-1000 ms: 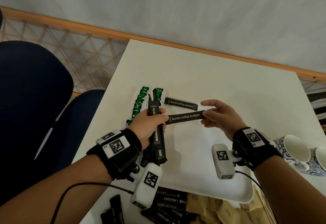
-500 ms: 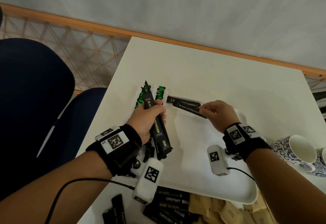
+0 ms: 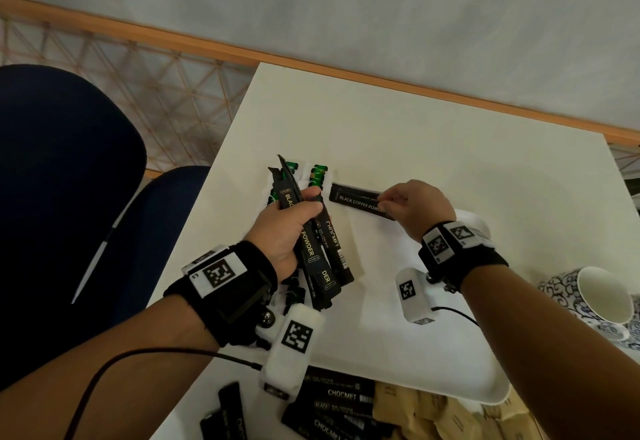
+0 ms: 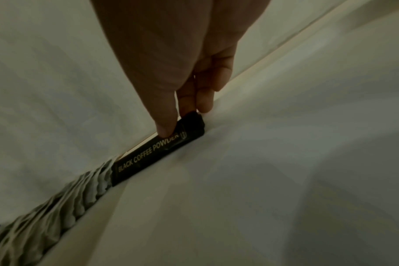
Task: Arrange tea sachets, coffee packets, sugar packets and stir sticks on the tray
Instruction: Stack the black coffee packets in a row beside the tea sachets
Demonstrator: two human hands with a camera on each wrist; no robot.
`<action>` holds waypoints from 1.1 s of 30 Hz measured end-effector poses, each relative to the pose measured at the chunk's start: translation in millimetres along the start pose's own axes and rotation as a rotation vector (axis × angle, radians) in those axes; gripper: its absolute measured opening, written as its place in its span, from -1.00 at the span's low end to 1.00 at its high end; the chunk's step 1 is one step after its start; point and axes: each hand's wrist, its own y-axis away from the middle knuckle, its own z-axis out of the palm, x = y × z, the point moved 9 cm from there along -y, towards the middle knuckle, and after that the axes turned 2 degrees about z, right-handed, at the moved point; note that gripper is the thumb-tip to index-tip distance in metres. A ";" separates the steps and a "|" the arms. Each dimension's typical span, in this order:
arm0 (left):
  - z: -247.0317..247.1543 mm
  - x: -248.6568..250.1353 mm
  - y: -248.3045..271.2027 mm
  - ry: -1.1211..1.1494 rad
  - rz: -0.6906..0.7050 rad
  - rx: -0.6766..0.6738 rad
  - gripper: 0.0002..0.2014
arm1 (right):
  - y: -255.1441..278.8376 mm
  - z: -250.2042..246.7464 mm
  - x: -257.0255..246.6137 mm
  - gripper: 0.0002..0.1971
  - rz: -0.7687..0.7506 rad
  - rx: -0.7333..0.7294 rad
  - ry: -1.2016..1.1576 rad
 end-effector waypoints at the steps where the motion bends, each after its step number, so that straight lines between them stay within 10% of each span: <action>1: -0.8 -0.2 -0.7 0.001 0.003 0.007 -0.81 | -1.0 0.7 0.3 -0.88 0.000 0.003 -0.003; 13: -1.7 -3.5 -3.8 0.034 0.026 0.037 -0.83 | 15.0 -11.6 -12.3 -0.94 -0.033 0.071 -0.189; 21: 8.0 -7.7 0.6 0.083 0.026 0.030 -0.86 | 71.3 34.5 -51.5 -0.89 -0.007 -0.514 -0.611; 28: 5.5 -10.8 3.6 0.069 -0.007 0.012 -0.93 | 57.7 -1.8 -43.6 -0.62 -0.304 -0.002 -0.303; 33: 0.0 -10.2 5.2 0.090 -0.004 0.059 -0.81 | 65.8 -4.7 -49.0 -0.65 -0.370 -0.004 -0.350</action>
